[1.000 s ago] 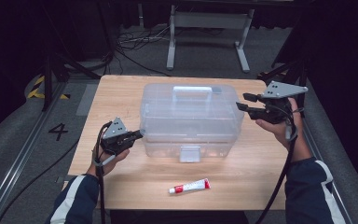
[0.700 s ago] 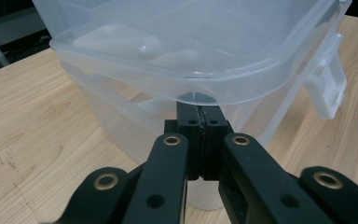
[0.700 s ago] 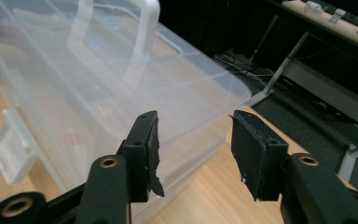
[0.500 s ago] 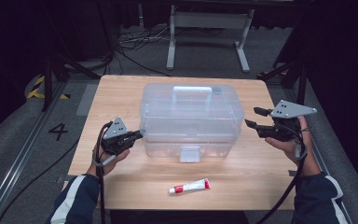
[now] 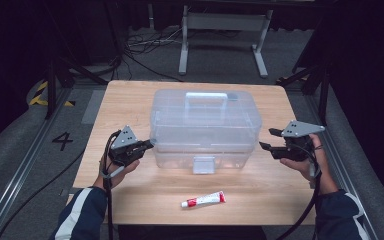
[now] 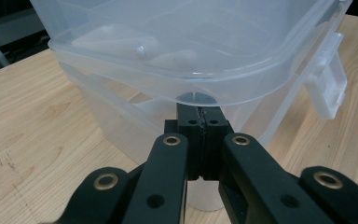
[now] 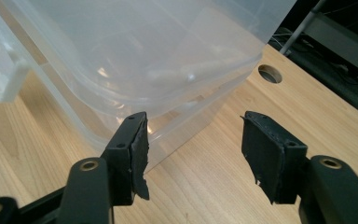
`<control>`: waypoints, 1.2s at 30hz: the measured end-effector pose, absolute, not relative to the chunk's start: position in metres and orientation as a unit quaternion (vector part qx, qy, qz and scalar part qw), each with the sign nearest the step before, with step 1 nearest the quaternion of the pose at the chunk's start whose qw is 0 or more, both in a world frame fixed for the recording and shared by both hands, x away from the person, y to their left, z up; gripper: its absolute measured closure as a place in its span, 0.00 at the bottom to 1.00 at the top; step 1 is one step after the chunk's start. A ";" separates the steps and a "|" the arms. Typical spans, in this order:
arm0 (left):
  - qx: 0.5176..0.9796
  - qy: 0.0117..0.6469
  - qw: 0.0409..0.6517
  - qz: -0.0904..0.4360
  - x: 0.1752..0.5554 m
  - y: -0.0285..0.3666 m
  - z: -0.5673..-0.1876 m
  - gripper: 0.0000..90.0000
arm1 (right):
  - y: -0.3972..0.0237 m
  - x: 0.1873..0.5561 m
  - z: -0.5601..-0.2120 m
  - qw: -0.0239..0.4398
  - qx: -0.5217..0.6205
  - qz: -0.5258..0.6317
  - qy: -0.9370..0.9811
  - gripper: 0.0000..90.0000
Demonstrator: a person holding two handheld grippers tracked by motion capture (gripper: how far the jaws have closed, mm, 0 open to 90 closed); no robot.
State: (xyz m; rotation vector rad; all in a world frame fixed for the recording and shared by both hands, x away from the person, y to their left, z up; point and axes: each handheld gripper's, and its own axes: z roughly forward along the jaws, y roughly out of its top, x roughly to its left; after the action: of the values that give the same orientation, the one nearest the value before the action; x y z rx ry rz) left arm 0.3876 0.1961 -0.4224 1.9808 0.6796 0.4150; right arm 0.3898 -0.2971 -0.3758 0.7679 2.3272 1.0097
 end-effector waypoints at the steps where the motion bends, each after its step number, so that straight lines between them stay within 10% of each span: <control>1: 0.812 0.279 0.483 0.170 0.388 0.196 -0.422 1.00 | -0.297 0.390 -0.377 0.240 0.283 0.369 0.852 0.46; 12: 0.813 0.277 0.480 0.177 0.387 0.195 -0.423 1.00 | -0.293 0.395 -0.393 0.238 0.276 0.386 0.847 0.46; 36: 0.815 0.269 0.481 0.180 0.383 0.196 -0.420 0.90 | -0.277 0.377 -0.389 0.406 0.221 0.451 0.763 0.78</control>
State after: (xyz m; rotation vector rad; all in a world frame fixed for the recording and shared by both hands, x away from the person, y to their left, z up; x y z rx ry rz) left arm 0.3833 0.1959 -0.4203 1.9872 0.6566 0.4390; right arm 0.3767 -0.2767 -0.3888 0.5570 1.9258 1.1375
